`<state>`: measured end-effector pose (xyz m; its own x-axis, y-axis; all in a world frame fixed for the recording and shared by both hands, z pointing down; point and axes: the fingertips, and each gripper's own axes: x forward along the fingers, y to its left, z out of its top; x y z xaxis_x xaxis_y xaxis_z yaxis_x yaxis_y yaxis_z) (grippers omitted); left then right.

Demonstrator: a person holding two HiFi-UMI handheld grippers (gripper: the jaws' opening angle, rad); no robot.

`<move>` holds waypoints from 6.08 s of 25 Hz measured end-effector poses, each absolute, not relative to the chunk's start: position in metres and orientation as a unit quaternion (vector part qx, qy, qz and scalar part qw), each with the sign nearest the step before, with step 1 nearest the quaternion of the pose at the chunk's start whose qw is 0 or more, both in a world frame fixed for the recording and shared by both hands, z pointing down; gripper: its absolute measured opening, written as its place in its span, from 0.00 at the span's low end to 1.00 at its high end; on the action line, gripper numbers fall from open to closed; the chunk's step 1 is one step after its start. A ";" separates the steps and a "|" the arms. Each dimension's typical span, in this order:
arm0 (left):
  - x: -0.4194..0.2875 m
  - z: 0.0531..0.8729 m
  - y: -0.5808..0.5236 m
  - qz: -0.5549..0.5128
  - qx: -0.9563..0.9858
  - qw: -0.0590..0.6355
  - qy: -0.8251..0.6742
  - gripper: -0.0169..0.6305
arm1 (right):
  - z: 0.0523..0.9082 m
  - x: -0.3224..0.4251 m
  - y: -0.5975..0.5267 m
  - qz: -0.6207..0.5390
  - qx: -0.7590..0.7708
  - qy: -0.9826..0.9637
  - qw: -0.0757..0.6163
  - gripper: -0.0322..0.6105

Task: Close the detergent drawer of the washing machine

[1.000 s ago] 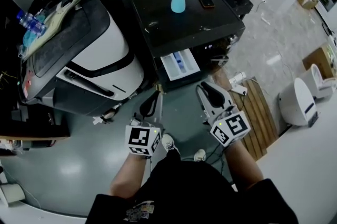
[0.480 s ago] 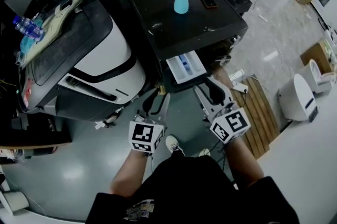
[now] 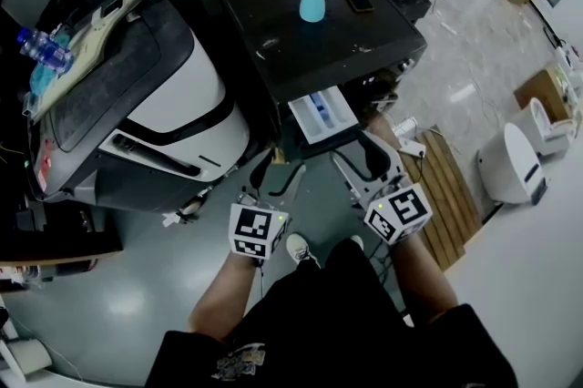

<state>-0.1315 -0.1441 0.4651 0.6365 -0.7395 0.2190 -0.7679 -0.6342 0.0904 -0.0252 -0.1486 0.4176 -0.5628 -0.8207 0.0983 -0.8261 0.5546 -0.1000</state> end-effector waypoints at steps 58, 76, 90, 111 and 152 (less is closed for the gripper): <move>-0.071 0.658 -0.215 0.186 0.817 0.272 -0.473 0.35 | 0.652 0.092 -0.250 0.244 0.418 -0.849 0.213 0.37; -0.074 0.656 -0.230 0.189 0.808 0.276 -0.486 0.30 | 0.650 0.084 -0.264 0.253 0.418 -0.847 0.209 0.31; -0.088 0.653 -0.267 0.190 0.787 0.273 -0.520 0.30 | 0.648 0.072 -0.303 0.256 0.431 -0.841 0.203 0.31; -0.110 0.656 -0.321 0.177 0.740 0.276 -0.587 0.30 | 0.652 0.053 -0.362 0.267 0.443 -0.832 0.201 0.32; -0.160 0.579 -0.286 0.139 0.738 0.237 -0.616 0.03 | 0.583 0.050 -0.338 0.240 0.516 -0.805 0.169 0.05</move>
